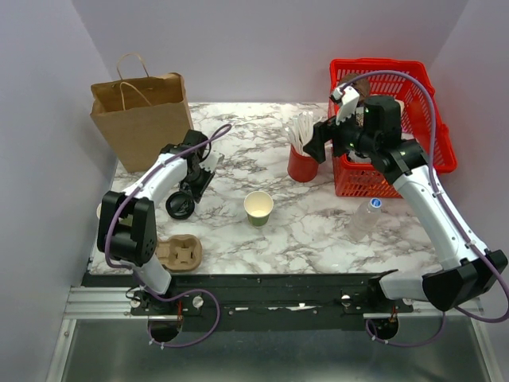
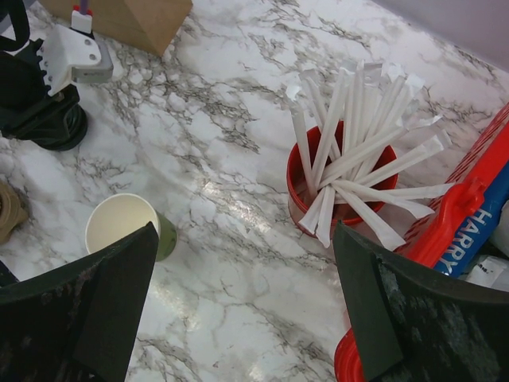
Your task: Pack the takeout coffee
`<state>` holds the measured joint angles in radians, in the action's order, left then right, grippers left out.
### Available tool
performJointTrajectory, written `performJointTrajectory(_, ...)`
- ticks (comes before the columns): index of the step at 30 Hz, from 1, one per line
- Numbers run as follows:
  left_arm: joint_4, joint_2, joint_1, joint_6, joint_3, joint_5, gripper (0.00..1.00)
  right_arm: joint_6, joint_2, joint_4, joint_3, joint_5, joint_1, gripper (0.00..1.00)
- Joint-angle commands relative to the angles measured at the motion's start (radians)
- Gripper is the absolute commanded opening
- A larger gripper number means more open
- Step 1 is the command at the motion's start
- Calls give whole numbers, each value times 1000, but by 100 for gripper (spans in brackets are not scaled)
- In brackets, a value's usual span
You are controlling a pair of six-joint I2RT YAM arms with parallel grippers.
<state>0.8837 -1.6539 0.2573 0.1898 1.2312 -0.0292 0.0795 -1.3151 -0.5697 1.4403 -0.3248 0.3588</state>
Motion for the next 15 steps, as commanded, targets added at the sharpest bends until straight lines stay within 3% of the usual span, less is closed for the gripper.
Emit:
performJointTrajectory(1, -8, -21, 2, -1, -21, 48, 35, -1, -18, 14, 6, -30, -4, 100)
performJointTrajectory(8, -6, -38, 2, 10, -47, 60, 27, 0, -16, 14, 0, -26, -4, 100)
performJointTrajectory(15, 3, -55, -6, 14, -49, 72, 26, -3, -12, 18, -8, -30, -4, 100)
